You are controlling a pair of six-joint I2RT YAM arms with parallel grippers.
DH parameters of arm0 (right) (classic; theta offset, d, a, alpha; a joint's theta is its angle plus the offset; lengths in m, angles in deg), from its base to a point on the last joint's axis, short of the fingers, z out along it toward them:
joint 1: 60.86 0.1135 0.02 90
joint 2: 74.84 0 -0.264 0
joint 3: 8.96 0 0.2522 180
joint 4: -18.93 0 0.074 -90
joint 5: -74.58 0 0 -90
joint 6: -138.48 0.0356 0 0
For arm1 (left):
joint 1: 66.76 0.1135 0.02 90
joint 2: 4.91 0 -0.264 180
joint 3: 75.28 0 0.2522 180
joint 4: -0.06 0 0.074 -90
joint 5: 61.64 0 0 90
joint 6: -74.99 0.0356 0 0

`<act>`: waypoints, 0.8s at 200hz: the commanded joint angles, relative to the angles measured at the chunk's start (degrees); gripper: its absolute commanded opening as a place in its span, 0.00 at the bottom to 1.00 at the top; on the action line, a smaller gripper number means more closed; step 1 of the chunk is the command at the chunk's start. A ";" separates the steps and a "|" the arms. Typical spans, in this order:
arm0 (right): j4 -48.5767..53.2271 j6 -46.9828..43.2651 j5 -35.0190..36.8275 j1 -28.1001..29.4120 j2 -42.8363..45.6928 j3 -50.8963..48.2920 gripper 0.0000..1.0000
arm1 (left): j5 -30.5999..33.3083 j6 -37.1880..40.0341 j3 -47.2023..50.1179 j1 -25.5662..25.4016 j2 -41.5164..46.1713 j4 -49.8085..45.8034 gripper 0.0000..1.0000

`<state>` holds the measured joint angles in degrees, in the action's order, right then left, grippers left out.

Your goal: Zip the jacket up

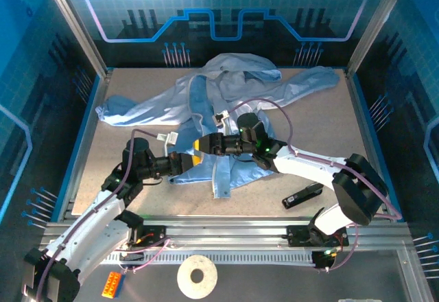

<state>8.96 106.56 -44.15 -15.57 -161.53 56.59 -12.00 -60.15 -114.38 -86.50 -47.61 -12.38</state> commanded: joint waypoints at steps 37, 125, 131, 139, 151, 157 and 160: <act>6.84 -2.92 8.22 3.68 4.50 -0.15 0.26 | -0.38 -1.34 -1.23 0.86 -0.06 -0.43 0.00; 10.71 -3.97 12.64 5.46 4.90 0.07 0.00 | -2.50 1.34 -2.09 2.08 0.89 -3.72 0.17; 11.05 -4.08 12.43 5.23 4.97 0.00 0.00 | -3.37 1.63 -1.93 2.69 0.86 -3.70 0.21; 11.33 -4.03 12.01 5.03 5.11 -0.24 0.00 | -4.54 1.50 -1.73 3.86 0.71 -3.48 0.25; 11.27 -3.83 11.37 4.62 5.25 -0.58 0.00 | -6.82 0.86 -1.09 5.58 0.35 -2.07 0.30; 11.05 -3.81 11.12 4.49 5.45 -0.76 0.00 | -7.74 0.57 -0.90 6.26 0.12 -1.38 0.32; 11.00 -3.83 11.05 4.45 5.50 -0.81 0.00 | -8.15 0.48 -0.85 6.52 0.03 -1.04 0.32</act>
<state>19.21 103.52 -32.72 -10.67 -157.93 56.37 -14.75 -60.07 -114.49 -82.48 -47.61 -15.00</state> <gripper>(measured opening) 0.039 0.299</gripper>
